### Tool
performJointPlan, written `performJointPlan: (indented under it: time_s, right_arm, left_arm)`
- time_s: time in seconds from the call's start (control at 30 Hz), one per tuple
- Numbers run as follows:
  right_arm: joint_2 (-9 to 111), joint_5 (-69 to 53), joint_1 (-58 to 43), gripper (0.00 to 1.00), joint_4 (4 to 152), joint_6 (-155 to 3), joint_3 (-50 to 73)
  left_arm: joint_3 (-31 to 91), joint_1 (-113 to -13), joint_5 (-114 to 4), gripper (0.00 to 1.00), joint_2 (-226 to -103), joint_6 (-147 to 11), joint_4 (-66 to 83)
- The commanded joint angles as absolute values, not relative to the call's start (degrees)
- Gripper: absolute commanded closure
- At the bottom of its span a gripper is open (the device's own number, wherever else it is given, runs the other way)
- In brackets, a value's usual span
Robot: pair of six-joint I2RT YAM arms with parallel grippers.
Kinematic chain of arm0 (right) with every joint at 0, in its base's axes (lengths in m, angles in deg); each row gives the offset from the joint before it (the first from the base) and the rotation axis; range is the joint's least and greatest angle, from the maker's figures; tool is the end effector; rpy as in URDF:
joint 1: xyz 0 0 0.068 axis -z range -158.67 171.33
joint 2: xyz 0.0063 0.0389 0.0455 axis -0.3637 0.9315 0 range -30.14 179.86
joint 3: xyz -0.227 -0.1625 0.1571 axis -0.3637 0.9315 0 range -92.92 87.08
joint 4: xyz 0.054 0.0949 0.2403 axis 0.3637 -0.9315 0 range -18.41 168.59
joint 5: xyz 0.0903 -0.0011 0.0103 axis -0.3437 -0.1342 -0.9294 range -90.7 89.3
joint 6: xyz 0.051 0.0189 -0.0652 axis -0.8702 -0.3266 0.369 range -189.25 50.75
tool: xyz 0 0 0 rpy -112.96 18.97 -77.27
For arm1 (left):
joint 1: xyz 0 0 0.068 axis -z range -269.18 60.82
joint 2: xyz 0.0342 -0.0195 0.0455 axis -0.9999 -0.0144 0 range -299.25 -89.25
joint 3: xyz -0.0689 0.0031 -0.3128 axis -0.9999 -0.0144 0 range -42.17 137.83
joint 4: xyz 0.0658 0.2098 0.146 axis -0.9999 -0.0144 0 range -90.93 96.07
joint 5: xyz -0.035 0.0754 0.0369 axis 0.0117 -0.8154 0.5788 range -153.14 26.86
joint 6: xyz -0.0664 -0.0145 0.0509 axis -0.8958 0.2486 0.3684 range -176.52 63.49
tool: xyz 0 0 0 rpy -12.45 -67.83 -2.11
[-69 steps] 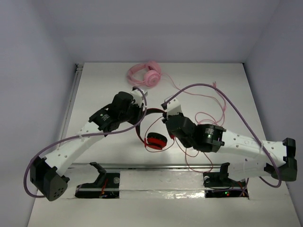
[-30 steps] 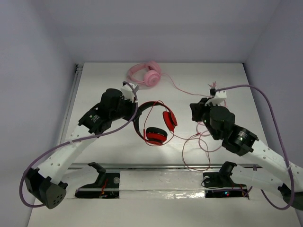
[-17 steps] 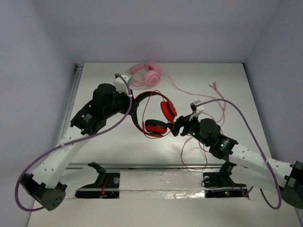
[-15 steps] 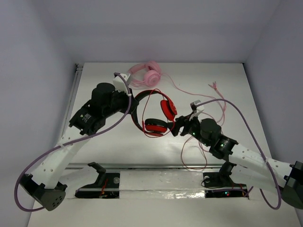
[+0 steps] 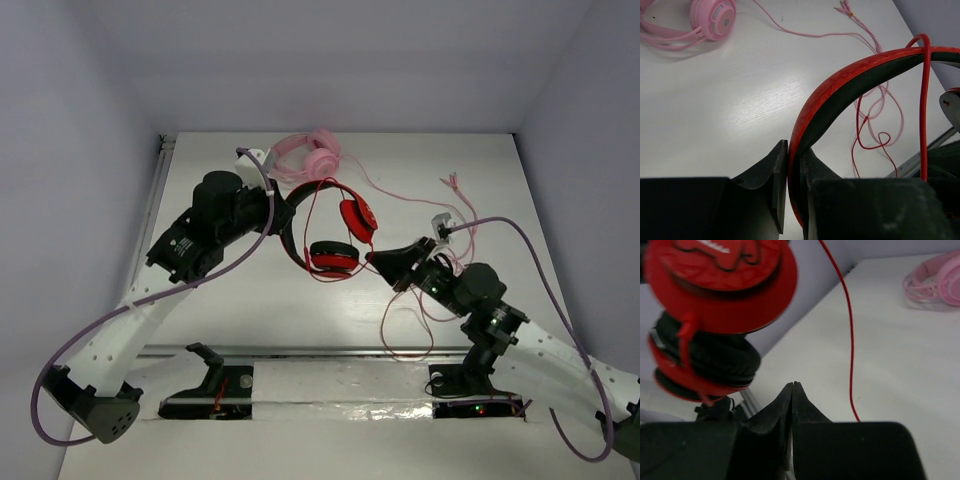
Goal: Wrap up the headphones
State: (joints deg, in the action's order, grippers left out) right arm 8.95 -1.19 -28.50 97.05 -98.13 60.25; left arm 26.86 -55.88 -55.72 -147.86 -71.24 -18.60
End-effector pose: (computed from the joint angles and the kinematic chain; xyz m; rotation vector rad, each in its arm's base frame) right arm 0.1154 0.1377 0.3328 -0.2917 1.5378 1.1112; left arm 0.1896 -0.1362 0.4480 0.3954 1.8335 -0.7038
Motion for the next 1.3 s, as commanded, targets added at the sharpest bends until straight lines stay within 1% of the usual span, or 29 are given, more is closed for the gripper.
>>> performJointPlan:
  time_s: [0.0,0.1,0.13,0.23,0.3,0.4,0.73,0.9,0.93,1.0,1.03,1.1,1.2,1.23,1.27]
  right_arm:
    - [5.4,-5.2,-28.2,0.97,99.2,-100.8,59.2]
    - [3.4,-7.9,-28.2,0.68,99.6,-102.0,59.0]
    - [3.3,-8.4,-28.2,0.55,99.8,-102.5,58.8]
    - [4.8,-10.4,-28.2,0.51,100.7,-102.5,57.9]
    - [5.6,-11.9,-28.2,0.51,101.9,-102.5,57.6]
    - [4.5,-14.4,-28.2,0.51,102.6,-102.7,57.7]
    - [5.3,-8.2,-28.2,0.51,104.3,-103.5,57.3]
    - [8.6,-7.4,-28.2,0.53,105.2,-103.1,55.4]
    - [8.8,-7.5,-28.2,0.58,105.7,-103.3,55.4]
    - [8.8,-6.6,-28.2,0.64,105.8,-103.3,55.4]
    - [8.7,-6.0,-28.2,0.71,105.8,-103.3,55.7]
    - [8.6,-5.6,-28.2,0.8,105.3,-103.3,55.8]
    - [8.4,-5.6,-28.2,0.86,105.4,-103.6,56.3]
    - [8.5,-5.5,-28.2,0.91,105.2,-103.7,56.6]
    - [8.6,-5.5,-28.2,0.93,105.1,-103.6,56.8]
  left_arm:
    - [28.2,-56.0,-56.6,1.0,-148.2,-75.8,-10.7]
    - [28.6,-56.0,-58.2,1.0,-148.6,-76.5,-10.1]
    - [28.6,-56.0,-58.3,1.0,-148.8,-76.6,-9.9]
    - [28.0,-56.0,-58.5,1.0,-148.9,-77.1,-9.3]
    - [27.4,-56.0,-59.5,1.0,-148.9,-77.2,-9.2]
    - [26.8,-56.0,-60.3,1.0,-149.1,-77.2,-9.4]
    - [24.4,-56.0,-58.7,1.0,-149.0,-78.2,-7.6]
    - [22.7,-56.0,-57.3,1.0,-148.9,-78.7,-7.2]
    - [22.5,-56.0,-57.2,1.0,-148.7,-78.7,-7.2]
    - [22.1,-56.0,-56.9,1.0,-148.4,-78.8,-7.0]
    - [22.1,-56.0,-56.6,1.0,-148.2,-78.8,-6.9]
    - [22.1,-56.0,-56.3,1.0,-147.9,-79.0,-6.9]
    - [22.1,-56.0,-55.2,1.0,-147.6,-79.6,-6.2]
    - [22.2,-56.0,-55.1,1.0,-147.4,-80.0,-6.0]
    - [22.3,-56.0,-54.7,1.0,-147.2,-80.6,-5.6]
